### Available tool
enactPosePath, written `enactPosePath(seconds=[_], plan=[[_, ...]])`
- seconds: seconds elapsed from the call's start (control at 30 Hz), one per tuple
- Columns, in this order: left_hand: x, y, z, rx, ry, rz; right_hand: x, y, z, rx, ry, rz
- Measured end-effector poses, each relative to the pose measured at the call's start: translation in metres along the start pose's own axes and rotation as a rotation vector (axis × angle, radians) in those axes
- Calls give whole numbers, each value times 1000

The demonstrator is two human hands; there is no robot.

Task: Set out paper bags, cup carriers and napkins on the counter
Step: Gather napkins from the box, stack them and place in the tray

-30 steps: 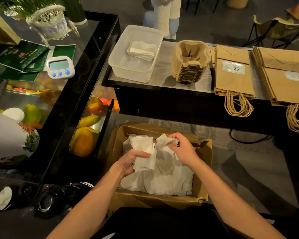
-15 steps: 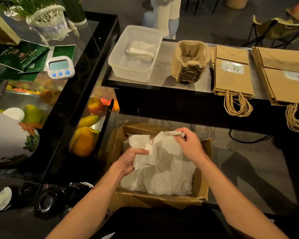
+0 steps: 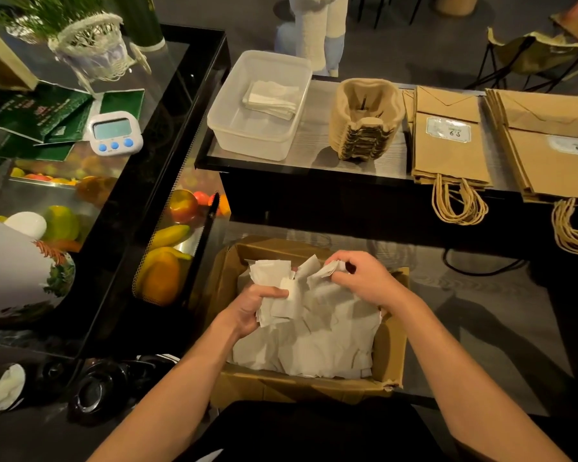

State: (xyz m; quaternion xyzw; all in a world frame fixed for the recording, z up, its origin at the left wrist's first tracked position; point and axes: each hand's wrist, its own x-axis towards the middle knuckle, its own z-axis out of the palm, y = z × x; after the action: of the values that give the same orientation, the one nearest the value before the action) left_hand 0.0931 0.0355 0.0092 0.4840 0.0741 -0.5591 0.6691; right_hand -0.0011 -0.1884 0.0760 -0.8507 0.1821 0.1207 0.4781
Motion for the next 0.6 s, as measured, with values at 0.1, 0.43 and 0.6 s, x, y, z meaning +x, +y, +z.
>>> enactPosePath(seconds=[0.1,0.43,0.6], plan=[[-2,3,5,54,-1,-37,10,-4,1,-64,-95,-14],[2,0,-5,25,-18,-55,19,21,35,282,27,144],[2,-5,-10,-41,81,-38,10,27,31,388,114,128]])
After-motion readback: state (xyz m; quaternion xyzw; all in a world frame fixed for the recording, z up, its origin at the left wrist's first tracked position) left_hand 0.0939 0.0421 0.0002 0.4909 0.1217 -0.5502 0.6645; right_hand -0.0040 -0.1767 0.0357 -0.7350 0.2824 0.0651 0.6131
